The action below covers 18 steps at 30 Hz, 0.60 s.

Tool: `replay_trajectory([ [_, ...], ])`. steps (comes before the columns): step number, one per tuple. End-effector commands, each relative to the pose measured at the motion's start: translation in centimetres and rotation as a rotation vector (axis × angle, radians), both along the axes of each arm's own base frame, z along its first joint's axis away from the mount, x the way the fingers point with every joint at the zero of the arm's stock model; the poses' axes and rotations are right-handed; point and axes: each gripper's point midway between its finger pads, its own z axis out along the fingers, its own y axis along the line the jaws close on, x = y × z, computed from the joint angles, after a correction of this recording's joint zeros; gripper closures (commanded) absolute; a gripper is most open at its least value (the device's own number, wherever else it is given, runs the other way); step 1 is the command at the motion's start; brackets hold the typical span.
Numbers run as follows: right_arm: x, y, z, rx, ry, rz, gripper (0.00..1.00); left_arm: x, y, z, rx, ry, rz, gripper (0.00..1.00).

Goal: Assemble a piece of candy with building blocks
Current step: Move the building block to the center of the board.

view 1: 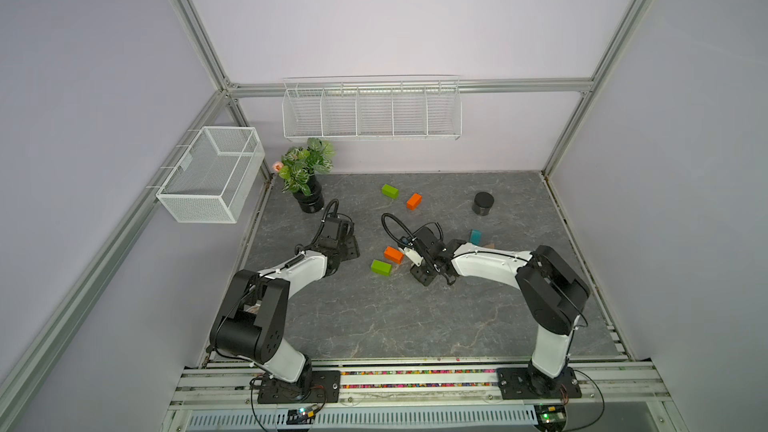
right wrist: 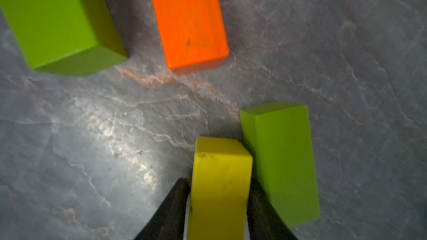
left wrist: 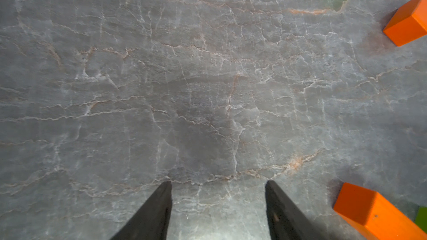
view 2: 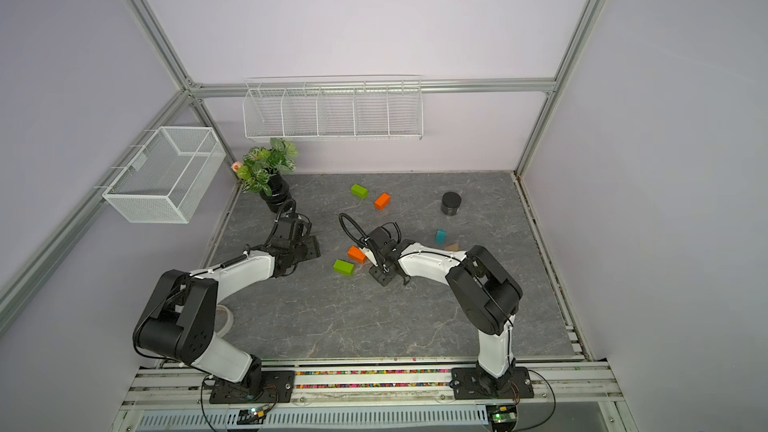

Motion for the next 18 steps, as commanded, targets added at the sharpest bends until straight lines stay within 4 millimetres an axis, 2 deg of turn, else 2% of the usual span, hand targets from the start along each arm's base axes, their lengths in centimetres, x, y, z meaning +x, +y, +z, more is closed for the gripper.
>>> replay_trajectory([
  [1,0.5,-0.1,3.7,0.087,-0.076,-0.046,0.54,0.8,-0.6,0.8,-0.025,-0.011,0.005,0.34],
  [3,0.4,-0.3,5.9,0.152,-0.104,-0.079,0.54,1.2,-0.7,1.6,-0.031,-0.028,0.003,0.34],
  [6,0.4,-1.3,9.1,0.26,-0.161,-0.155,0.46,2.1,-1.2,3.3,-0.041,-0.068,-0.007,0.34],
  [8,0.4,-2.3,9.8,0.316,-0.147,-0.207,0.42,2.9,-2.0,4.1,-0.06,-0.084,-0.044,0.34],
  [14,1.3,-4.8,8.5,0.341,-0.06,-0.371,0.42,4.9,-6.6,4.8,-0.135,0.004,-0.251,0.39],
  [18,1.7,-5.0,7.6,0.415,0.013,-0.448,0.52,5.0,-8.3,4.7,-0.149,0.083,-0.358,0.61],
])
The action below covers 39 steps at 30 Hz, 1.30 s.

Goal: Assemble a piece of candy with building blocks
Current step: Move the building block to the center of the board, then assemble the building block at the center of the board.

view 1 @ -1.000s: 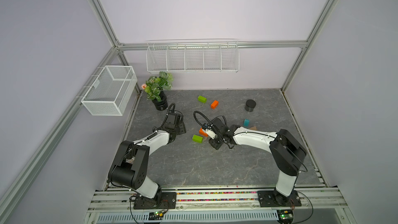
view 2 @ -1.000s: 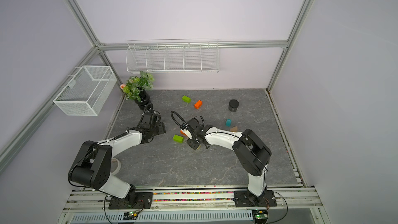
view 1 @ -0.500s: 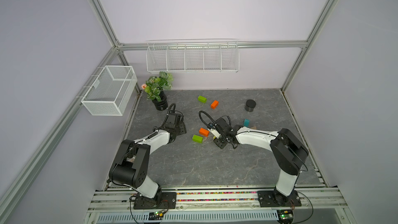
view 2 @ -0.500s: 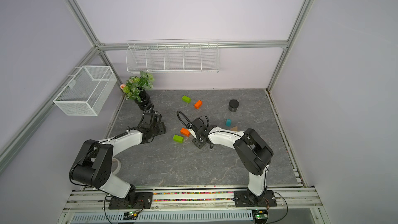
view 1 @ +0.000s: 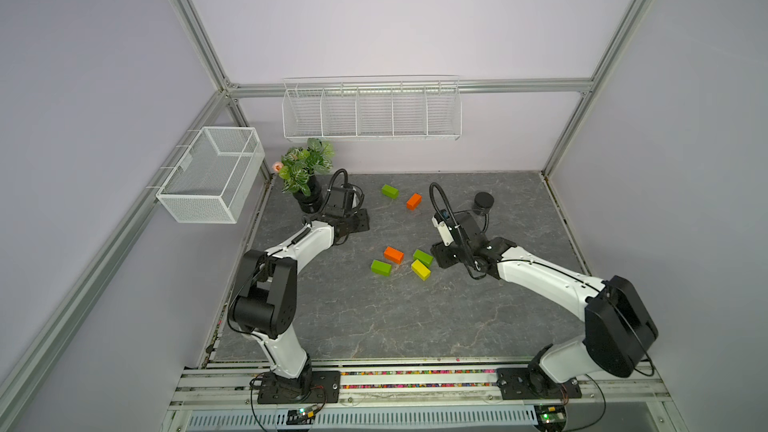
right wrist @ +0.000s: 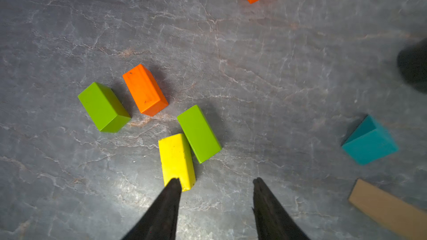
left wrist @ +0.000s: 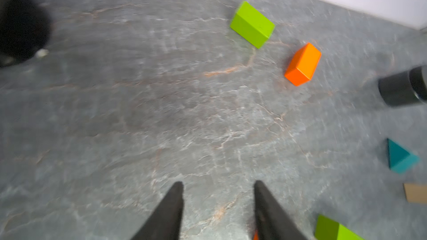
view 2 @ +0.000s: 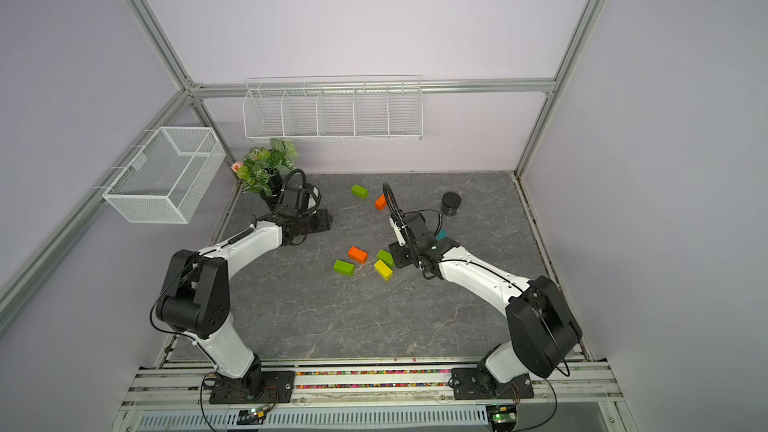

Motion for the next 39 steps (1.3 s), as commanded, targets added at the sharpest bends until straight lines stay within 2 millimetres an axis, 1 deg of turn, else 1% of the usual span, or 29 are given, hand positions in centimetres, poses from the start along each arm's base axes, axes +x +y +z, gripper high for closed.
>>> replay_trajectory([
  [1,-0.4,0.0,-1.8,0.078,0.098,-0.065,0.58,-1.8,-1.7,-1.2,-0.01,0.124,-0.135,0.7],
  [2,-0.4,0.0,-2.2,0.081,0.118,-0.067,0.63,-1.9,-1.8,-1.4,-0.01,0.138,-0.141,0.8],
  [3,-0.5,0.0,-2.7,0.078,0.136,-0.069,0.65,-2.2,-2.1,-1.7,-0.017,0.155,-0.159,0.92],
  [4,-0.5,-0.2,-3.3,0.069,0.151,-0.077,0.68,-2.4,-2.3,-1.9,-0.022,0.169,-0.171,0.97],
  [5,-0.5,-0.2,-3.8,0.062,0.165,-0.082,0.69,-2.7,-2.4,-2.4,-0.022,0.188,-0.179,1.0],
  [7,-0.4,-0.5,-5.0,0.046,0.19,-0.092,0.71,-3.3,-2.4,-3.2,-0.018,0.23,-0.194,1.0],
  [9,-0.2,-0.3,-5.8,0.051,0.209,-0.09,0.71,-4.0,-2.1,-4.4,0.002,0.282,-0.192,1.0],
  [11,0.1,-0.1,-6.3,0.049,0.221,-0.088,0.72,-4.5,-1.8,-5.5,0.022,0.323,-0.19,1.0],
  [14,0.5,0.1,-6.8,0.042,0.228,-0.092,0.72,-5.2,-2.0,-6.7,0.042,0.374,-0.197,1.0],
  [20,0.8,0.4,-7.7,0.041,0.245,-0.082,0.72,-7.4,-3.3,-8.3,0.095,0.451,-0.261,1.0],
  [25,1.5,0.8,-8.1,0.03,0.241,-0.072,0.72,-8.7,-4.7,-9.3,0.101,0.484,-0.302,1.0],
  [31,2.6,0.8,-8.2,0.002,0.212,-0.062,0.72,-9.0,-5.1,-9.6,0.08,0.484,-0.306,1.0],
  [35,3.1,0.7,-8.6,-0.022,0.209,-0.058,0.72,-8.8,-6.2,-8.7,0.017,0.457,-0.326,1.0],
  [39,3.2,0.8,-8.6,-0.019,0.204,-0.048,0.72,-9.1,-7.7,-7.5,-0.075,0.44,-0.361,1.0],
])
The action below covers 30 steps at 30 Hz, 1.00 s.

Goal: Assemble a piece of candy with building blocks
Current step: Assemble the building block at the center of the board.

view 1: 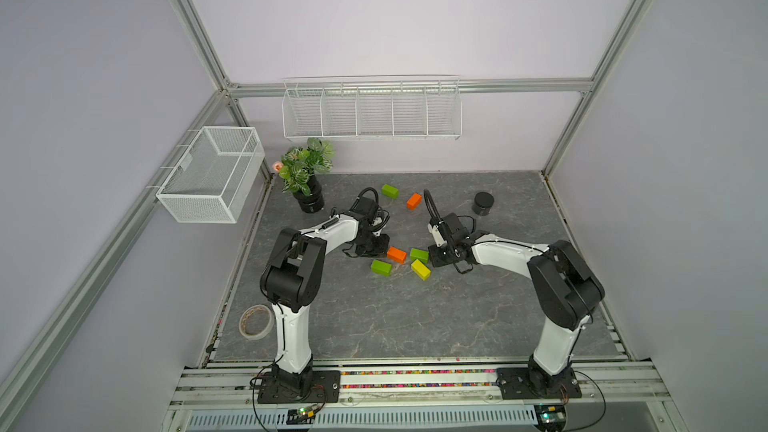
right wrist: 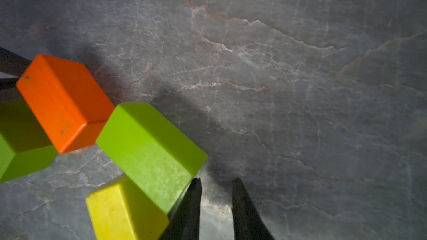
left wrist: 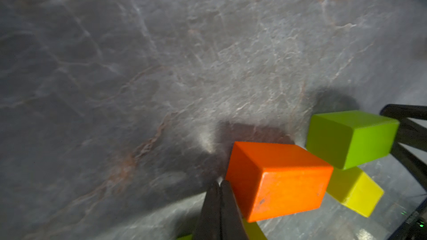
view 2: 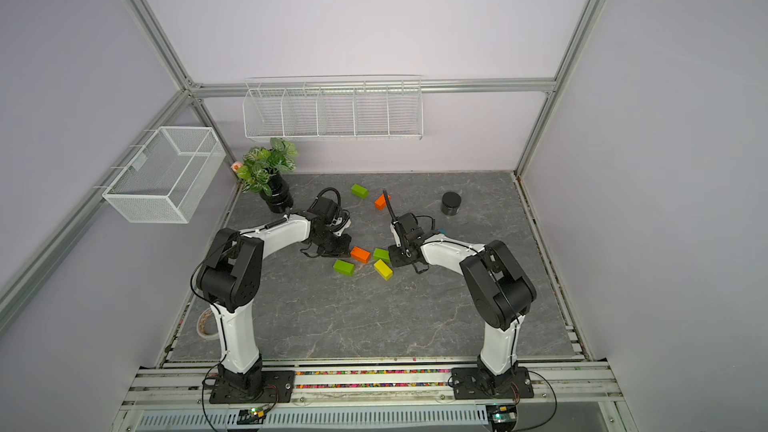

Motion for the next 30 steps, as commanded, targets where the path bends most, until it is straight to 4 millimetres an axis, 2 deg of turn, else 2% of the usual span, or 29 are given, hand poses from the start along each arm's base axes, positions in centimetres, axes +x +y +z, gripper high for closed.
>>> replay_trajectory([
  [1,0.7,0.0,0.3,-0.001,-0.028,0.013,0.72,-0.4,-1.7,1.9,-0.115,-0.015,-0.024,1.0],
  [8,0.7,0.1,0.6,0.001,-0.037,0.026,0.71,-1.0,-1.5,1.6,-0.111,-0.005,-0.024,1.0],
  [14,1.1,0.4,0.7,0.004,-0.054,0.051,0.71,-1.2,-2.3,1.2,-0.117,-0.001,-0.029,1.0],
  [22,1.9,1.0,0.6,0.003,-0.064,0.085,0.7,-0.8,-2.3,0.7,-0.105,0.006,-0.012,1.0],
  [30,3.1,2.3,0.7,0.016,-0.06,0.12,0.7,0.3,-2.3,1.4,-0.102,-0.038,0.02,1.0],
])
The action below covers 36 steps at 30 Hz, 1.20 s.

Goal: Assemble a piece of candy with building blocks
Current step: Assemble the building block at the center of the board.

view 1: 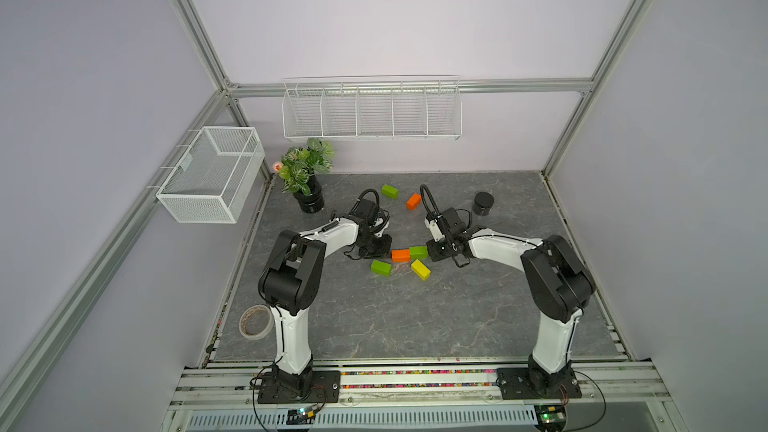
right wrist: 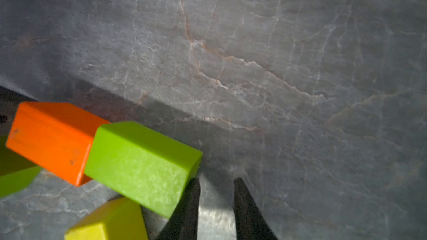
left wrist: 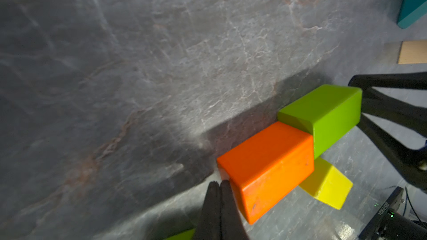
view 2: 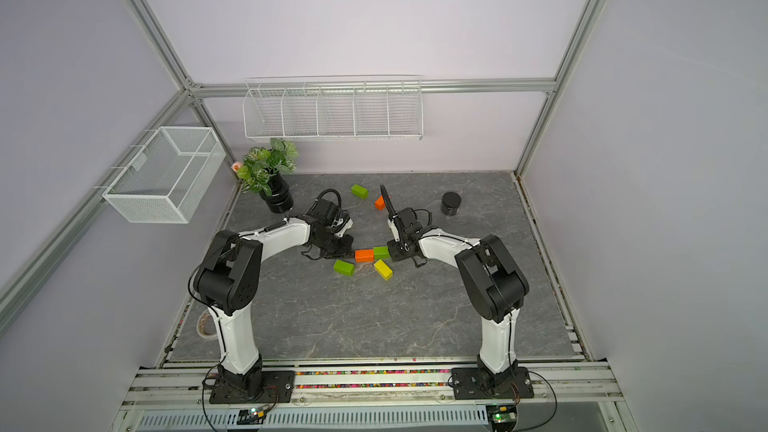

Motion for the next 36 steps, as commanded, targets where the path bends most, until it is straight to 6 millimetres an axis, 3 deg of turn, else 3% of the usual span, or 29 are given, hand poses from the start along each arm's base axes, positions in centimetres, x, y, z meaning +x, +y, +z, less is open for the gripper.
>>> replay_trajectory([
  [1,0.3,1.7,0.5,0.044,0.0,0.057,0.7,1.0,-1.3,0.9,-0.041,-0.044,0.003,1.0],
  [13,0.5,1.5,-0.4,0.022,0.008,0.057,0.68,3.9,-1.6,1.0,-0.01,-0.093,0.039,1.0],
  [20,0.5,0.8,-0.1,-0.001,-0.014,0.034,0.6,3.7,0.7,0.5,0.098,-0.114,0.058,0.99],
  [23,0.5,0.4,0.3,-0.01,-0.028,0.025,0.6,3.8,4.2,1.0,0.241,-0.16,0.096,0.72],
  [26,0.2,0.1,0.7,-0.012,-0.038,0.018,0.6,4.7,7.9,3.3,0.361,-0.255,0.169,0.56],
  [31,0.1,-0.5,1.5,-0.023,-0.059,0.004,0.6,5.2,8.6,9.8,0.257,-0.475,0.237,0.49],
  [33,0.3,-0.6,3.3,-0.017,-0.113,0.014,0.58,4.9,8.7,11.5,0.209,-0.516,0.277,0.49],
  [36,0.1,-0.3,7.6,0.011,-0.22,0.054,0.47,4.1,9.7,12.9,0.182,-0.549,0.359,0.49],
])
